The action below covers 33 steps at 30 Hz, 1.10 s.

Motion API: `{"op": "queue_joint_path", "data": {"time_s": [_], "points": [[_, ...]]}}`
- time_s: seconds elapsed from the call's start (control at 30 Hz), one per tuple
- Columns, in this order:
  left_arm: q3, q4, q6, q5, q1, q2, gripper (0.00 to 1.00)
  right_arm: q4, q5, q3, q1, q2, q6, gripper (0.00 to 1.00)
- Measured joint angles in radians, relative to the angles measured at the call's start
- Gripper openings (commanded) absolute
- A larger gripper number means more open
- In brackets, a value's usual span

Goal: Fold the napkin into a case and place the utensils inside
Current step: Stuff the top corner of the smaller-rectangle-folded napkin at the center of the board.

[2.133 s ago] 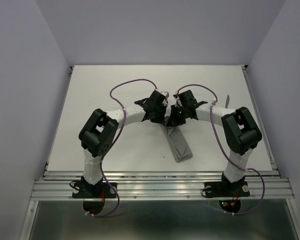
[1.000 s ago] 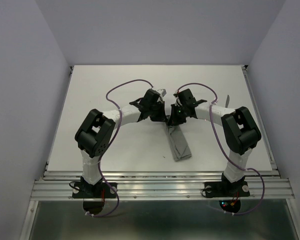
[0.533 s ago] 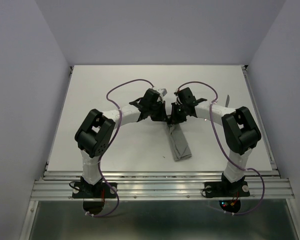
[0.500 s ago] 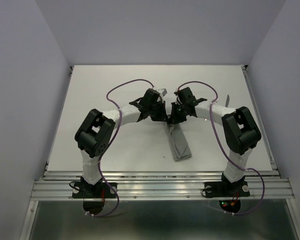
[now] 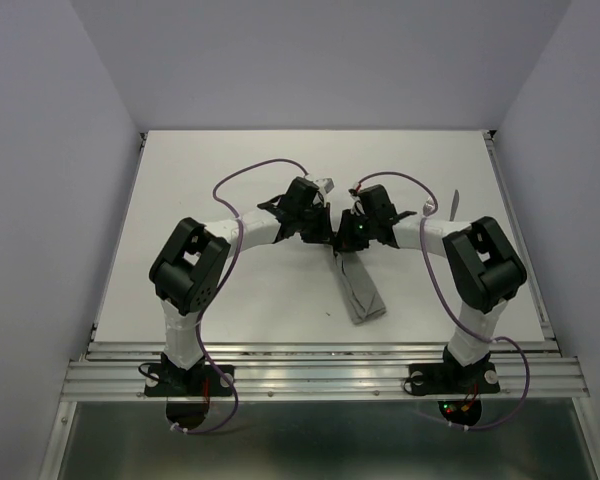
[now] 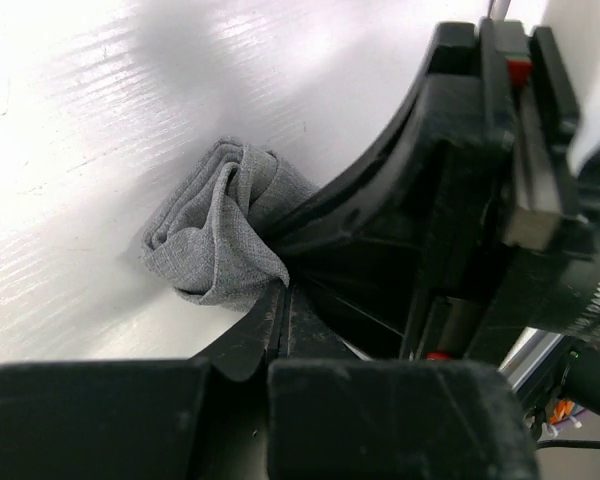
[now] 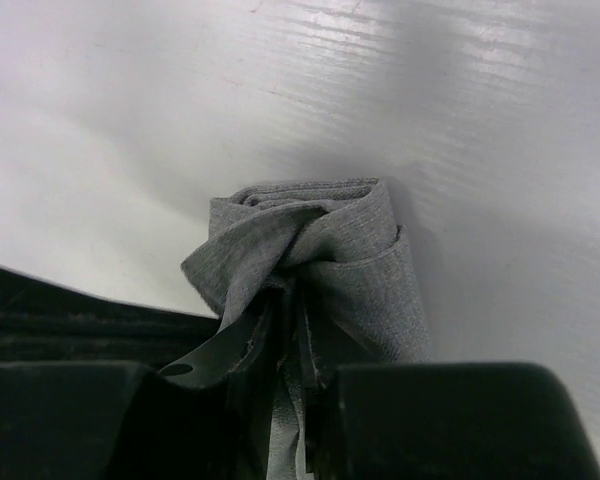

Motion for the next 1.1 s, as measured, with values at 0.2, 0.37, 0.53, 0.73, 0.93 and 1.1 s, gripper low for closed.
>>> {"op": "queue_joint_path", "data": {"time_s": [0.2,0.37,0.53,0.73,0.93,1.1], "points": [[0.0,-0.013,-0.002,-0.007,0.0,0.0,0.0,0.082,0.003,-0.089,0.0,-0.093,0.01,0.25],[0.0,-0.017,-0.005,-0.024,0.005,0.0,0.0,0.079,0.018,-0.09,-0.006,-0.116,-0.01,0.3],[0.0,-0.021,-0.006,-0.032,0.005,0.0,0.0,0.052,0.019,-0.09,-0.007,-0.134,-0.03,0.37],[0.0,-0.016,-0.006,-0.032,0.004,0.0,0.0,0.038,0.017,-0.09,0.001,-0.213,-0.035,0.23],[0.0,-0.016,-0.006,-0.029,0.004,0.0,0.0,0.039,0.064,-0.115,0.001,-0.275,-0.033,0.11],[0.0,-0.016,-0.007,-0.027,0.004,0.0,0.0,0.034,0.103,-0.149,0.001,-0.271,-0.014,0.06]]}}
